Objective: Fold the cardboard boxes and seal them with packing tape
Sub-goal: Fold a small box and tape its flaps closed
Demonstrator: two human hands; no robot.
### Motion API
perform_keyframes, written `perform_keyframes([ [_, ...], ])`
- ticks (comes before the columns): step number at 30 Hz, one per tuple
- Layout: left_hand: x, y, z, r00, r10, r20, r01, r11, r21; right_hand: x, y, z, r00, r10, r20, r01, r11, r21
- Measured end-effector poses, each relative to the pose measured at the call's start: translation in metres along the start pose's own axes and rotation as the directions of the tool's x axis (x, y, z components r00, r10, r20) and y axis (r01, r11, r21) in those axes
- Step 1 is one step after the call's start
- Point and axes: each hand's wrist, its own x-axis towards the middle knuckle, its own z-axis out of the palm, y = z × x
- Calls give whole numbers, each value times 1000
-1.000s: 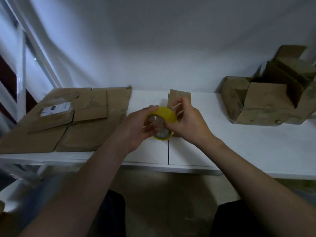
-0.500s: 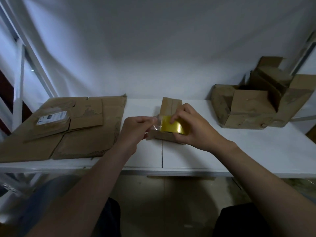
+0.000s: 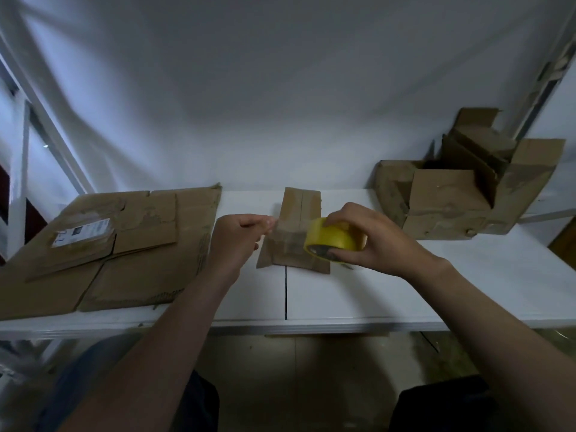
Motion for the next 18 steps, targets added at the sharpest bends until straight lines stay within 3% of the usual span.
perform_keyframes([
  [6,17,-5,-6,998,54,-13,-53,995,80,-6,16,2,995,19,102,-4,989,-150],
  [12,29,-17,-6,999,35,-3,-35,996,77,-16,31,-5,1000,28,-7,-29,990,-139],
  [18,43,-33,4,1000,28,6,-28,995,93,-11,44,11,998,55,8,-53,987,-153],
])
